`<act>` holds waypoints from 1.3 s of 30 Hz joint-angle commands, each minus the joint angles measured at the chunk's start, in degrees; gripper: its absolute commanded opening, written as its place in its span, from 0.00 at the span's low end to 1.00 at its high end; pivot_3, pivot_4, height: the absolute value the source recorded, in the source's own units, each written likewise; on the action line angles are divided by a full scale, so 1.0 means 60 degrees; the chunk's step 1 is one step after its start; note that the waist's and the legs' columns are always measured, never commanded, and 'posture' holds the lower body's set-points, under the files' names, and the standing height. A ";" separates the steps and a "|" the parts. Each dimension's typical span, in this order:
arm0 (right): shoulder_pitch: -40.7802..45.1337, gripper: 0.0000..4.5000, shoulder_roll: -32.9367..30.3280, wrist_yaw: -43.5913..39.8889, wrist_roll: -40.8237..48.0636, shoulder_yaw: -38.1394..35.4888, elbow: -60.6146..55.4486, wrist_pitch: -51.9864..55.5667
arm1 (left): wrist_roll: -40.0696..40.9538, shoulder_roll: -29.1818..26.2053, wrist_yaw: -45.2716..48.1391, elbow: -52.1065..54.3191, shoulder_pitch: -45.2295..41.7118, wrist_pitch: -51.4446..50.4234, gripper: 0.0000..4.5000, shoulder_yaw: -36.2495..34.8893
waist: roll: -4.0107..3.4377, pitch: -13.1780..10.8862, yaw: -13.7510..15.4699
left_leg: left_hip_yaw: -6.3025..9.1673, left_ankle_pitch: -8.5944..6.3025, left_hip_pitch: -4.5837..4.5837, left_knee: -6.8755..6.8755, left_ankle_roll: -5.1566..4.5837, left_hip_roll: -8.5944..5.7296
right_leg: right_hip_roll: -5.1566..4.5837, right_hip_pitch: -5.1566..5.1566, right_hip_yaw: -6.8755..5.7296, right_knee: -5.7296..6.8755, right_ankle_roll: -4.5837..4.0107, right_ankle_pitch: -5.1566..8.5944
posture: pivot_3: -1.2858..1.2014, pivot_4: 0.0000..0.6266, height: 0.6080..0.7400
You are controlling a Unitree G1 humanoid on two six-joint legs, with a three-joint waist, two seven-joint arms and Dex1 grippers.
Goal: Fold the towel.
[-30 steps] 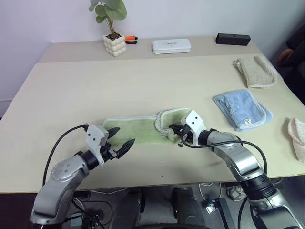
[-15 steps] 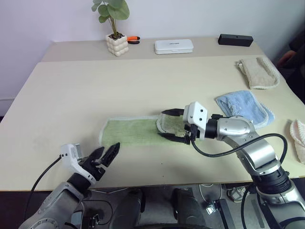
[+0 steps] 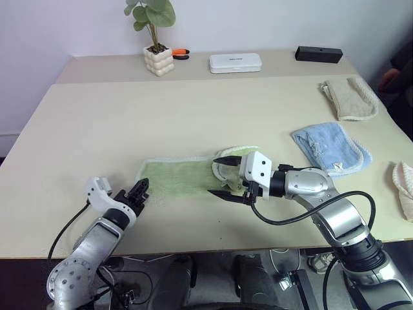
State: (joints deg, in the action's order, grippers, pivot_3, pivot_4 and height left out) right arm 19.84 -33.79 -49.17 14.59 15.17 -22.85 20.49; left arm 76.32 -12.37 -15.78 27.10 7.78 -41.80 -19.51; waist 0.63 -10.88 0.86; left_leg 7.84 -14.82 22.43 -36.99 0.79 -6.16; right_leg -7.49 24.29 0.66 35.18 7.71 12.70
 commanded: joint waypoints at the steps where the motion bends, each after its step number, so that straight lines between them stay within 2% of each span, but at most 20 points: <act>1: -0.0063 0.85 0.0060 0.0181 0.0023 -0.0191 -0.0558 0.0088 | 0.0194 -0.0207 0.0277 0.0197 -0.0239 0.0473 0.01 -0.0436 | 0.0000 0.0000 -0.0001 | 0.0000 0.0000 0.0000 0.0000 0.0000 0.0000 | 0.0000 0.0000 0.0000 0.0001 -0.0001 0.0000 | 0.52 0.24 1.00; 3: -0.0099 0.85 0.0039 0.0243 0.0013 -0.0209 -0.0622 0.0153 | 0.0078 -0.0541 0.0607 0.0237 -0.0338 0.0721 0.01 -0.0807 | 0.0000 0.0000 -0.0013 | -0.0001 0.0000 0.0000 0.0000 0.0000 0.0001 | 0.0001 0.0002 0.0001 0.0001 -0.0008 0.0004 | 0.52 0.24 1.00; 7: -0.0167 0.85 -0.0110 0.0391 -0.0098 -0.0357 -0.0618 0.0292 | -0.0241 -0.2179 0.1852 -0.0421 -0.0470 0.1383 0.01 -0.2579 | 0.0004 -0.0003 -0.0039 | -0.0003 -0.0006 0.0000 0.0008 0.0011 0.0019 | 0.0025 0.0018 0.0010 0.0004 -0.0026 0.0012 | 0.52 0.24 1.00; 11: -0.0019 0.85 -0.0363 0.0684 -0.0764 -0.0383 0.0078 0.0313 | -0.0477 -0.3445 0.2973 -0.0359 -0.0691 0.1137 0.01 -0.2669 | 0.0016 0.0000 0.0027 | -0.0008 -0.0009 0.0002 0.0010 0.0015 0.0019 | 0.0027 0.0011 0.0016 -0.0010 -0.0029 0.0010 | 0.52 0.24 1.00; 14: 0.0013 0.85 -0.0379 0.0820 -0.1195 -0.0379 0.0524 -0.0001 | -0.0603 -0.3853 0.3408 -0.0137 -0.0862 0.1048 0.01 -0.2396 | 0.0019 0.0001 0.0038 | -0.0005 -0.0009 0.0002 -0.0006 0.0015 0.0008 | 0.0024 -0.0002 0.0016 -0.0010 -0.0030 0.0009 | 0.52 0.24 1.00; 17: -0.0076 0.85 -0.0347 0.0987 -0.1420 -0.0508 0.0967 -0.0169 | -0.1166 -0.4590 0.4608 0.1034 -0.1360 0.0514 0.01 -0.0731 | 0.0021 -0.0002 0.0009 | -0.0003 -0.0009 0.0003 0.0003 0.0015 0.0012 | 0.0026 0.0006 0.0016 -0.0007 -0.0030 0.0009 | 0.52 0.24 1.00; 19: -0.0096 0.85 -0.0327 0.1001 -0.1460 -0.0519 0.1027 -0.0235 | -0.1621 -0.4846 0.5076 0.1368 -0.1474 0.0387 0.01 -0.0021 | 0.0018 -0.0003 -0.0022 | -0.0008 -0.0008 0.0003 0.0006 0.0016 0.0013 | 0.0026 0.0008 0.0019 -0.0006 -0.0028 0.0008 | 0.52 0.24 1.00; 21: -0.0139 0.85 -0.0264 0.1052 -0.1433 -0.0560 0.0988 -0.0190 | -0.2518 -0.5091 0.5827 0.1637 -0.1590 0.0330 0.01 0.1217 | 0.0013 -0.0002 -0.0079 | -0.0026 -0.0009 -0.0002 0.0013 0.0015 0.0013 | 0.0026 0.0015 0.0039 -0.0007 -0.0028 0.0007 | 0.52 0.24 1.00; 25: -0.0271 0.85 -0.0192 0.1123 -0.1521 -0.0559 0.0956 -0.0163 | -0.3745 -0.4653 0.6088 0.1432 -0.2161 0.0270 0.01 0.3009 | 0.0012 -0.0004 -0.0105 | -0.0038 -0.0009 -0.0004 0.0030 0.0014 0.0029 | 0.0041 0.0029 0.0047 -0.0004 -0.0026 0.0006 | 0.52 0.24 1.00; 28: -0.0374 0.85 -0.0184 0.1209 -0.1632 -0.0558 0.0889 -0.0139 | -0.4409 -0.4151 0.6065 0.1167 -0.2433 0.0141 0.01 0.3861 | 0.0013 -0.0006 -0.0029 | -0.0032 -0.0009 -0.0001 0.0027 0.0015 0.0033 | 0.0045 0.0028 0.0046 -0.0006 -0.0012 -0.0002 | 0.52 0.24 1.00; 31: -0.0484 0.85 -0.0163 0.1290 -0.1617 -0.0672 0.0748 -0.0025 | -0.4844 -0.3839 0.6113 0.0856 -0.2431 0.0153 0.01 0.3990 | 0.0013 -0.0006 -0.0021 | -0.0032 -0.0009 0.0000 0.0021 0.0015 0.0031 | 0.0045 0.0025 0.0047 -0.0007 -0.0006 -0.0006 | 0.52 0.24 1.00; 33: -0.0561 0.85 -0.0166 0.1312 -0.1628 -0.0688 0.0675 -0.0005 | -0.4640 -0.3533 0.6147 0.0747 -0.2407 0.0100 0.01 0.3780 | 0.0013 -0.0006 -0.0022 | -0.0030 -0.0009 0.0000 0.0022 0.0015 0.0031 | 0.0045 0.0025 0.0046 -0.0006 -0.0006 -0.0006 | 0.52 0.24 1.00; 36: -0.0602 0.85 -0.0155 0.1348 -0.1661 -0.0688 0.0646 -0.0002 | -0.4314 -0.3466 0.6465 0.0818 -0.2241 -0.0028 0.21 0.3434 | 0.0013 -0.0006 -0.0037 | -0.0030 -0.0009 0.0000 0.0022 0.0014 0.0032 | 0.0045 0.0026 0.0047 -0.0006 -0.0004 -0.0007 | 0.52 0.24 1.00; 39: -0.0550 0.85 -0.0153 0.1360 -0.1634 -0.0707 0.0647 0.0034 | -0.4105 -0.3618 0.6627 0.0995 -0.2044 -0.0200 0.53 0.3021 | 0.0013 -0.0006 -0.0034 | -0.0029 -0.0009 -0.0001 0.0024 0.0014 0.0034 | 0.0046 0.0027 0.0046 -0.0005 -0.0004 -0.0007 | 0.52 0.24 1.00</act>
State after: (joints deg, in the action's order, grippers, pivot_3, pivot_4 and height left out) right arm 16.11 -34.86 -41.33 4.71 12.62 -16.11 20.92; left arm 50.24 -33.31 23.17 30.61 -4.80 -42.54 0.94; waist 0.70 -10.91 0.66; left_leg 7.67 -14.87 22.43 -36.85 0.88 -5.96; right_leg -7.22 24.45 0.94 35.15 7.69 12.66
